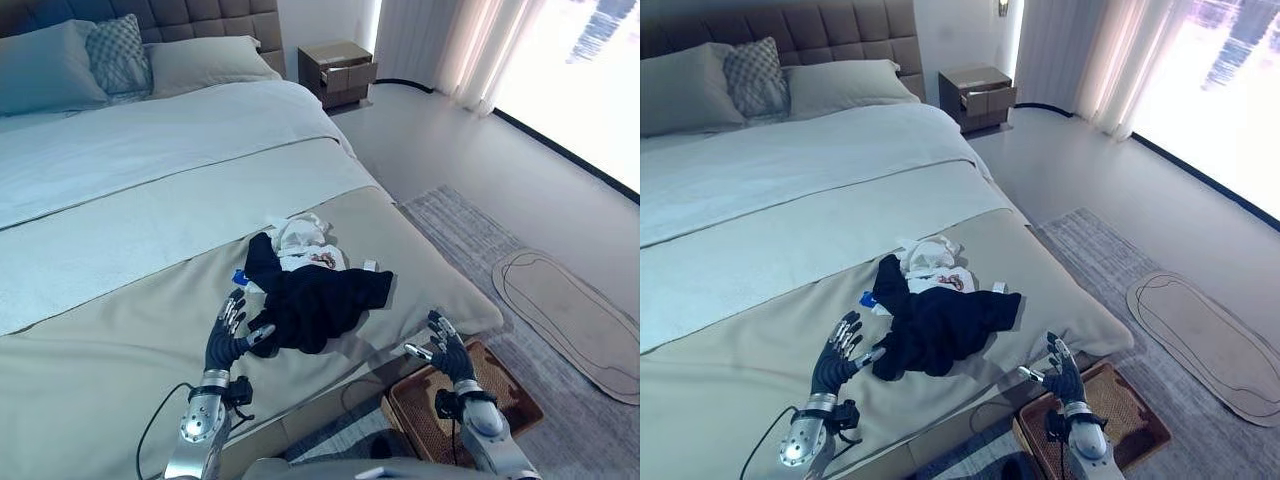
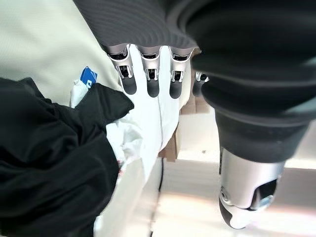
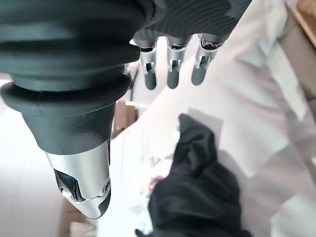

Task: Pick up clothes into the bucket

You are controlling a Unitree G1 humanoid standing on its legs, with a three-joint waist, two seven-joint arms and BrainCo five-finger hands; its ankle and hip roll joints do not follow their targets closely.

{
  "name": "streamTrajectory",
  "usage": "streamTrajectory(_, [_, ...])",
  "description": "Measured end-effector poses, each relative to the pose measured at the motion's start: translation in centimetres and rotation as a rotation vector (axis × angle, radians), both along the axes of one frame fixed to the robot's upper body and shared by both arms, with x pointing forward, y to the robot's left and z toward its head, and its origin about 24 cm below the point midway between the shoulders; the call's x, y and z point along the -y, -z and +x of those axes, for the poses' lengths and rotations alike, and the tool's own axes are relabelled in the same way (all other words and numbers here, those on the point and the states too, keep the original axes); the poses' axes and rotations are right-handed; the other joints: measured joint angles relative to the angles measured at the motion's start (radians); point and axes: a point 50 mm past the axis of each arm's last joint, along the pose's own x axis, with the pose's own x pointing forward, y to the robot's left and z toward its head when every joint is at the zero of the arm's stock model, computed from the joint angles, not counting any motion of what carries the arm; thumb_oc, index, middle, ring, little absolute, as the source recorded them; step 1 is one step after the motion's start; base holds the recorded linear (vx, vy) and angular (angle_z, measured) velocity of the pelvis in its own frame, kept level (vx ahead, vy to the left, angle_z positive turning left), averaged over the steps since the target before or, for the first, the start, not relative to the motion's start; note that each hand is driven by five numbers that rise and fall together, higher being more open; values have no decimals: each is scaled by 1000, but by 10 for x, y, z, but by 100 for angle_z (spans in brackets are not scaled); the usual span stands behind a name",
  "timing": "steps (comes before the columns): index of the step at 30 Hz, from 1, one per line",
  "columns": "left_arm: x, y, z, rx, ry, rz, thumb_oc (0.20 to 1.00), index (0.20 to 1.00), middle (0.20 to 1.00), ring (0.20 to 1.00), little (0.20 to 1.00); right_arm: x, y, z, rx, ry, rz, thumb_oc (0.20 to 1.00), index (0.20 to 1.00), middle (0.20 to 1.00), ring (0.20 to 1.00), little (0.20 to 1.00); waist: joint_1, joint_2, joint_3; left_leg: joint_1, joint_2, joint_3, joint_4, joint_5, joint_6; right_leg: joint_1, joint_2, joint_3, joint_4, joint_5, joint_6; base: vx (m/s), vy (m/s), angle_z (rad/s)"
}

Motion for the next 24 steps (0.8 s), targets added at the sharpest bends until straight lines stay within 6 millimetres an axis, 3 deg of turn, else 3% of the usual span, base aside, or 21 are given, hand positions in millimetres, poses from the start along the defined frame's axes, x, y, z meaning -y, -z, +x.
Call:
streamTrajectory(3, [0, -3, 11, 21, 1, 57, 1000, 1000, 1000, 1000, 1000, -1, -6, 11, 33, -10, -13, 1000, 1000, 1000, 1000, 1000, 0, 6, 26, -48, -13, 12, 37, -1, -2, -43, -7, 11, 21, 8, 2, -97, 93, -14])
streamTrajectory(6, [6, -20, 33, 107, 11, 114, 1000, 1000, 1000, 1000, 1000, -2, -19, 29, 92, -26, -26, 1000, 1000, 1000, 1000, 1000, -1, 11, 82, -101, -23, 33, 76, -1, -1, -114, -24, 35, 72, 10, 2, -137, 95, -17])
streamTrajectory(8, [10, -42, 56, 208, 20, 175, 1000, 1000, 1000, 1000, 1000, -6, -34, 50, 161, -48, -34, 1000, 1000, 1000, 1000, 1000, -2, 11, 149, -158, -36, 39, 108, -1, -1, -177, -34, 44, 107, 14, 6, -169, 93, -11])
streamTrajectory(10, [11, -53, 66, 258, 19, 209, 1000, 1000, 1000, 1000, 1000, -9, -41, 58, 189, -54, -37, 1000, 1000, 1000, 1000, 1000, -3, 9, 175, -188, -41, 44, 126, -1, 0, -214, -37, 53, 132, 14, 7, -169, 103, -10])
streamTrajectory(13, [16, -88, 97, 404, 12, 337, 1000, 1000, 1000, 1000, 1000, -16, -62, 81, 274, -88, -61, 1000, 1000, 1000, 1000, 1000, -7, -2, 253, -330, -52, 77, 232, -30, 14, -371, -49, 79, 234, 4, 5, -127, 62, -23])
streamTrajectory(15, [19, -107, 115, 476, -15, 426, 1000, 1000, 1000, 1000, 1000, -21, -75, 93, 327, -96, -71, 1000, 1000, 1000, 1000, 1000, -21, -15, 328, -376, -61, 83, 276, -32, 16, -421, -56, 90, 281, 5, 9, -112, 43, -4])
streamTrajectory(19, [15, -132, 128, 577, -66, 610, 1000, 1000, 1000, 1000, 1000, -21, -83, 98, 359, -85, -89, 1000, 1000, 1000, 1000, 1000, -48, -48, 371, -480, -60, 92, 342, -52, 21, -526, -56, 97, 333, -2, 7, -59, 16, -9])
streamTrajectory(24, [5, -157, 142, 652, -181, 769, 1000, 1000, 1000, 1000, 1000, -19, -84, 95, 373, -70, -89, 1000, 1000, 1000, 1000, 1000, -82, -66, 387, -551, -55, 98, 372, -60, 23, -599, -54, 100, 357, -6, 8, -42, 6, -6])
